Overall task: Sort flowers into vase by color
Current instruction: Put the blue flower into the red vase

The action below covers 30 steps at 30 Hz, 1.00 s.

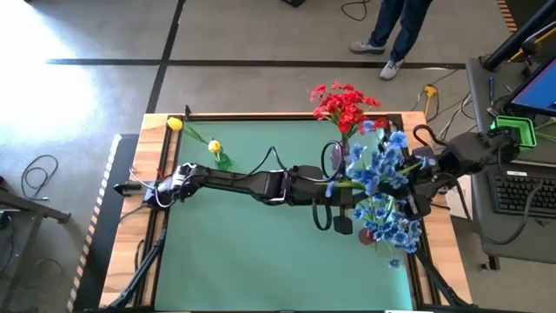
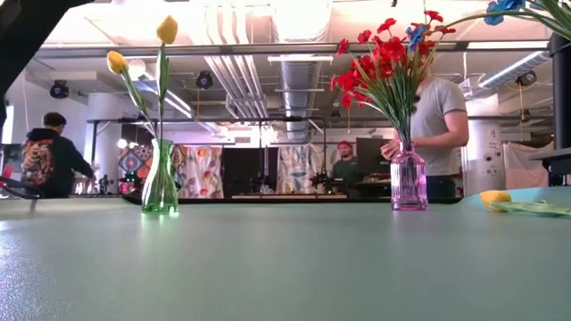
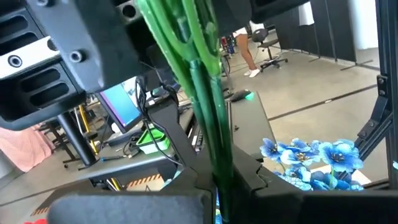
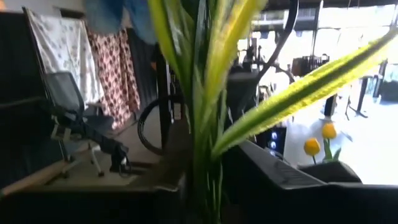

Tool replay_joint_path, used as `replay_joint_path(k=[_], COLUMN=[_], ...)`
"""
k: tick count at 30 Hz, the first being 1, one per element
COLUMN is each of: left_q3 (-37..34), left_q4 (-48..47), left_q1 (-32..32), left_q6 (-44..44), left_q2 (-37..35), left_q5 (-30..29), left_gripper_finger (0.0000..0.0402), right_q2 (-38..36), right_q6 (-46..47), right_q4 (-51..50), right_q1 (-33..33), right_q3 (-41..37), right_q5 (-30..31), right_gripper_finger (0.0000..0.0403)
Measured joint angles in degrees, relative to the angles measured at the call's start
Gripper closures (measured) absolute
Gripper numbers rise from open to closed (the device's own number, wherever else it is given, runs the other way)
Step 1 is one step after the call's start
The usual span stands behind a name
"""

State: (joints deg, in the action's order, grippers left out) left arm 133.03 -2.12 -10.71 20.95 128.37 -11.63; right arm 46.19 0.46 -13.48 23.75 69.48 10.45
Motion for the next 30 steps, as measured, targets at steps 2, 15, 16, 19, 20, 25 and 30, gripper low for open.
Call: replay_joint_path(k=[2,15,16,19,20,25,30], left_q3=[0.0,0.0,0.0,0.0,0.0,0.02,0.02], left_q4=[-0.6,-0.88,-0.99,-1.64,-1.8,-1.9,-3.4], left_q1=[0.01,-0.01,0.01,0.06,0.09,0.06,-0.39], left_q6=[-0.05,-0.5,-0.54,-1.03,-1.07,-1.95,-1.96], left_q2=[0.01,-0.01,-0.01,0.01,-0.01,0.0,-0.86], left_q5=[0.0,0.25,0.24,0.0,-0.04,-1.8,-2.57], left_gripper_finger=[0.0401,0.0401,0.0401,0.0401,0.0401,0.0401,0.0378], right_q2=[0.1,4.64,4.88,5.3,5.29,5.0,4.06], right_q6=[0.09,2.8,3.0,3.06,3.03,3.14,4.77], right_q4=[-3.16,-17.88,-18.47,-20.0,-20.21,-20.41,-20.18], right_q1=[-0.02,-0.02,-0.02,-0.02,-0.02,0.0,-0.04], right_q3=[0.93,7.96,8.48,9.65,9.86,10.05,10.05], right_q5=[0.05,0.32,0.39,1.38,1.39,0.96,0.44], right_gripper_finger=[0.0293,0.0226,0.0232,0.0267,0.0282,0.0369,0.038])
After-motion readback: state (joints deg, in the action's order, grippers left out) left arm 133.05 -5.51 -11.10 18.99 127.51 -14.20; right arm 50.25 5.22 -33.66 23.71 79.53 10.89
